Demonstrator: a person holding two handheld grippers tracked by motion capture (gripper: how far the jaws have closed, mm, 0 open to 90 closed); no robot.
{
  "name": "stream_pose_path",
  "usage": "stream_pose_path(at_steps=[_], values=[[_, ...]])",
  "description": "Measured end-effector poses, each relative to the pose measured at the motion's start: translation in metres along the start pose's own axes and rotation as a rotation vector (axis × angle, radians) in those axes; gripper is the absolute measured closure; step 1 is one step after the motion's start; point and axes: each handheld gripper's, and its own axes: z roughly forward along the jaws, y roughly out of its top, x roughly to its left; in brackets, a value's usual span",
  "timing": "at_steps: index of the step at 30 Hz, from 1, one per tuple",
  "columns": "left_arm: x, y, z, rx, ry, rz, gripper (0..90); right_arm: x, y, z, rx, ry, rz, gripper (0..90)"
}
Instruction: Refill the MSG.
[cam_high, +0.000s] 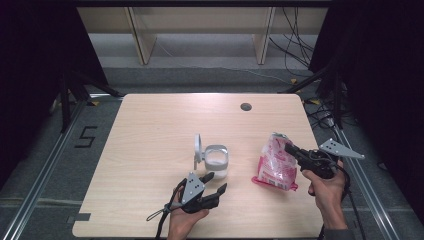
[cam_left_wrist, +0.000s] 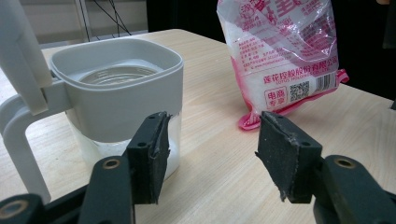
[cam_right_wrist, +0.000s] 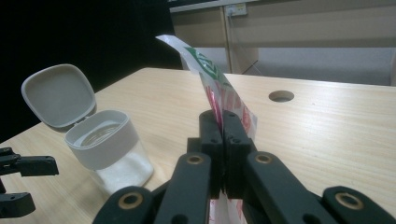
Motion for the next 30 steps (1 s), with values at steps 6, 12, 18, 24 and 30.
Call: stream_pose_path(at_steps=[6, 12, 18, 24, 30], values=[[0.0, 0.0, -0.001, -0.009, 0.001, -0.006, 42.8, -0.001, -0.002, 0.002, 0.03, -0.047, -0.032, 90.0], [0.001, 0.0, -0.002, -0.003, 0.004, -0.006, 42.6, -0.001, -0.007, 0.006, 0.041, -0.057, -0.035, 89.9], [0.002, -0.001, -0.002, -0.009, -0.001, -0.007, 42.4, 0.0, -0.01, 0.008, 0.069, -0.073, -0.018, 89.9], [0.004, 0.0, -0.003, -0.003, -0.001, 0.019, 42.4, -0.003, -0.014, 0.009, 0.084, -0.096, -0.024, 89.8], [0.005, 0.0, -0.003, -0.005, 0.001, 0.023, 42.3, -0.009, -0.018, 0.01, 0.101, -0.127, -0.051, 89.8]])
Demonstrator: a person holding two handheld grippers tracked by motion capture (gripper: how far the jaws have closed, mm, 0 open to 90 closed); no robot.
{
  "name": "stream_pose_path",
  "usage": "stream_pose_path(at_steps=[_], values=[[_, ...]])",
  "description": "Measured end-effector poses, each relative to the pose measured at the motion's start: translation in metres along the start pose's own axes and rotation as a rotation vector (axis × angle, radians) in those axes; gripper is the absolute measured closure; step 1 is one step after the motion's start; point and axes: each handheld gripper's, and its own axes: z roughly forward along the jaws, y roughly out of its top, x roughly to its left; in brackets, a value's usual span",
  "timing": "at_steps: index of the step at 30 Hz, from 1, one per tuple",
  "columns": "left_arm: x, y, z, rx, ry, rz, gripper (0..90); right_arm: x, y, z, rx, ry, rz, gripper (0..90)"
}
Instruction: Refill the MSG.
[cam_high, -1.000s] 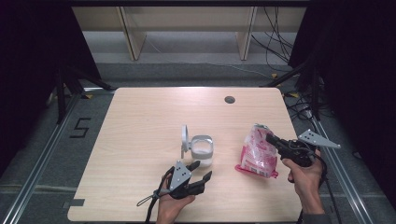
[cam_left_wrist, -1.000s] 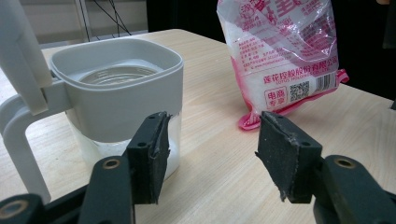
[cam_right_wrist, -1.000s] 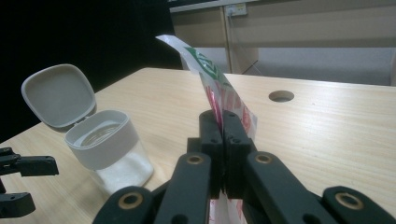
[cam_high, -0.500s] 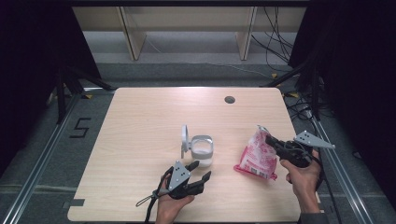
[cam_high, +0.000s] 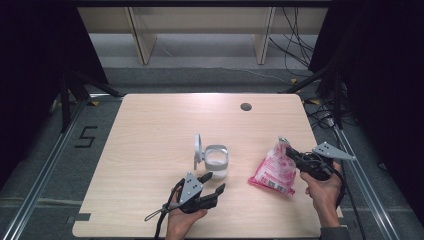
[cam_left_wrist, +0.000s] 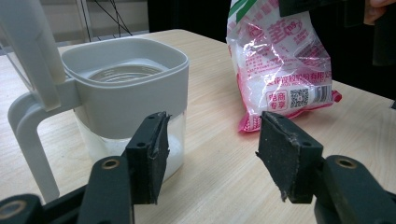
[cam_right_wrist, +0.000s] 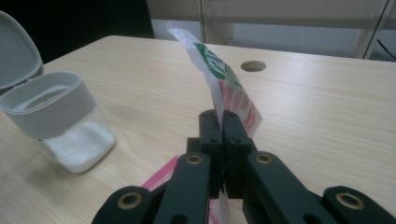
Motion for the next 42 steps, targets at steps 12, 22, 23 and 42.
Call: stream_pose_path(at_steps=[12, 22, 23, 42], values=[[0.002, 0.0, -0.001, -0.009, 0.007, -0.014, 40.6, -0.004, -0.006, 0.002, 0.026, -0.034, 0.008, 89.5], [0.002, 0.0, -0.001, 0.005, 0.02, -0.04, 39.2, -0.009, -0.012, 0.003, 0.041, -0.081, 0.0, 88.9], [0.002, 0.0, -0.001, 0.005, 0.02, -0.04, 39.0, -0.009, -0.012, 0.003, 0.041, -0.081, 0.0, 88.9], [0.004, -0.002, -0.002, 0.01, 0.032, -0.043, 37.8, -0.019, -0.016, 0.004, 0.05, -0.138, 0.028, 73.8]])
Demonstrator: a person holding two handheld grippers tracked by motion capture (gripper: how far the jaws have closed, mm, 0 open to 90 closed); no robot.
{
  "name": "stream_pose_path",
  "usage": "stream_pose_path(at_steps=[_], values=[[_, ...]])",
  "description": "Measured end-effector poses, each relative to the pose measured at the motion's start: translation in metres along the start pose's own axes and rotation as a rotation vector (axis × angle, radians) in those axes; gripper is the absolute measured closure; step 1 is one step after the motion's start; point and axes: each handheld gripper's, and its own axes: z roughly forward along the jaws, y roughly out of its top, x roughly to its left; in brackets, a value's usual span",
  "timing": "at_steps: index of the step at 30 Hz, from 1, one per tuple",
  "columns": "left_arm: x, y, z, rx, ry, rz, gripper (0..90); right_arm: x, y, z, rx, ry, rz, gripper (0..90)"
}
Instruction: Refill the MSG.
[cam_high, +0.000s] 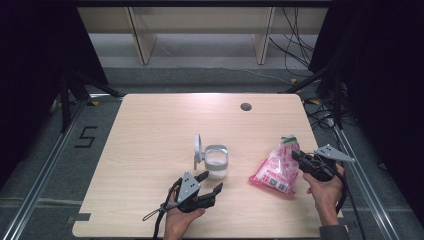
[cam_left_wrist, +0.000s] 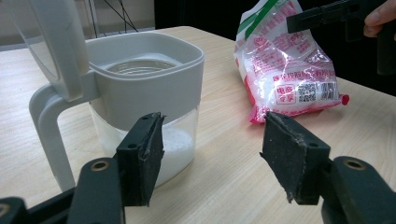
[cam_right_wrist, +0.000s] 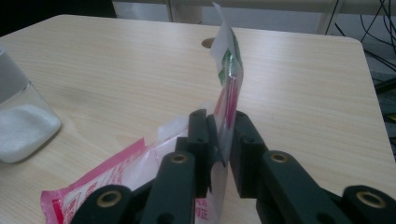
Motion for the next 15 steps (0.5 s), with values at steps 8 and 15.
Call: stream_pose_path(at_steps=[8, 15], values=[[0.0049, 0.001, -0.003, 0.0, 0.0, 0.02, 37.5, -0.0011, 0.0014, -0.0011, -0.027, -0.061, 0.045, 51.5], [0.0063, 0.0018, -0.0057, -0.004, 0.014, -0.006, 37.2, -0.0013, 0.0053, -0.0075, -0.044, -0.164, 0.022, 43.5]])
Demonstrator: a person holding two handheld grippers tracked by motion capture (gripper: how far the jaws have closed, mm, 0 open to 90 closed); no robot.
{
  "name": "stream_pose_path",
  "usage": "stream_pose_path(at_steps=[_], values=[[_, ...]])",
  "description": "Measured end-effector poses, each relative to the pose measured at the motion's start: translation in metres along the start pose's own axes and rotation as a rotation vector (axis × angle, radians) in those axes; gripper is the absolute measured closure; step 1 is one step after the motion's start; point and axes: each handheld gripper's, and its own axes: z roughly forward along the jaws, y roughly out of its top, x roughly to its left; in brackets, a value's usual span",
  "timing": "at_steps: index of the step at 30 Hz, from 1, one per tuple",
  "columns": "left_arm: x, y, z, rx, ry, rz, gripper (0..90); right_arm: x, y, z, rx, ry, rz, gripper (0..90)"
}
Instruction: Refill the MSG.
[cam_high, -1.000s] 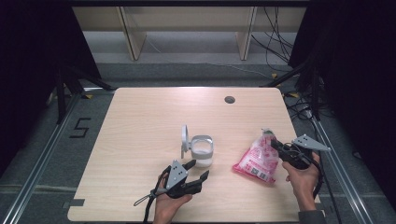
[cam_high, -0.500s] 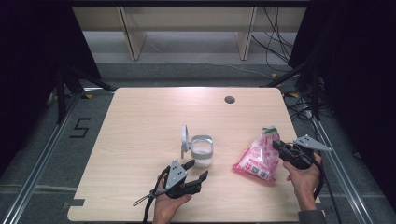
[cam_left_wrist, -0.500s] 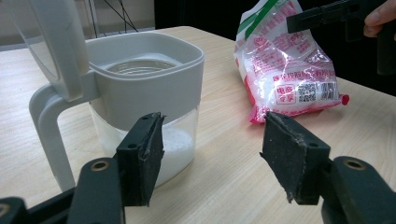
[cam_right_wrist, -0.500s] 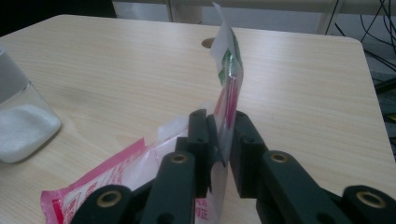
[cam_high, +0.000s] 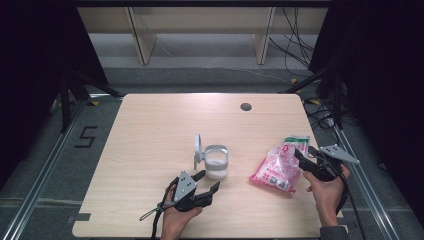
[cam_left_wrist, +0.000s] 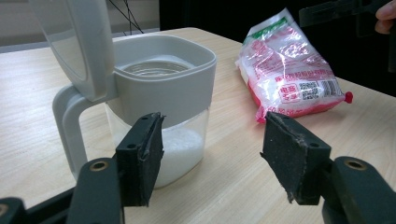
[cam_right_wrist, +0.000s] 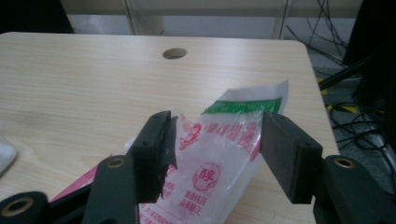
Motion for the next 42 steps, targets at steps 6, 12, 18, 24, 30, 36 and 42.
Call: stream_pose_path(at_steps=[6, 12, 18, 24, 30, 36, 42], values=[[0.001, 0.0, -0.002, -0.002, 0.007, -0.004, 37.1, 0.013, 0.001, -0.006, 0.015, -0.028, -0.003, 42.1], [0.007, 0.002, -0.005, -0.006, 0.009, 0.012, 36.7, 0.019, 0.005, -0.01, -0.039, 0.021, -0.044, 41.5], [0.011, 0.005, -0.011, -0.015, 0.037, -0.019, 36.3, 0.04, 0.001, -0.008, -0.018, 0.112, -0.075, 41.5], [0.019, 0.008, -0.019, -0.017, 0.054, 0.02, 37.5, 0.059, -0.003, -0.007, 0.015, 0.204, -0.105, 41.0], [0.027, 0.01, -0.028, -0.033, 0.076, 0.025, 38.9, 0.065, -0.009, -0.005, 0.038, 0.233, -0.138, 40.9], [0.038, 0.011, -0.035, -0.027, 0.107, 0.028, 39.8, 0.061, -0.013, -0.007, 0.045, 0.238, -0.149, 40.5], [0.048, 0.01, -0.041, -0.026, 0.157, 0.019, 40.4, 0.066, -0.017, -0.01, 0.058, 0.26, -0.143, 39.7]])
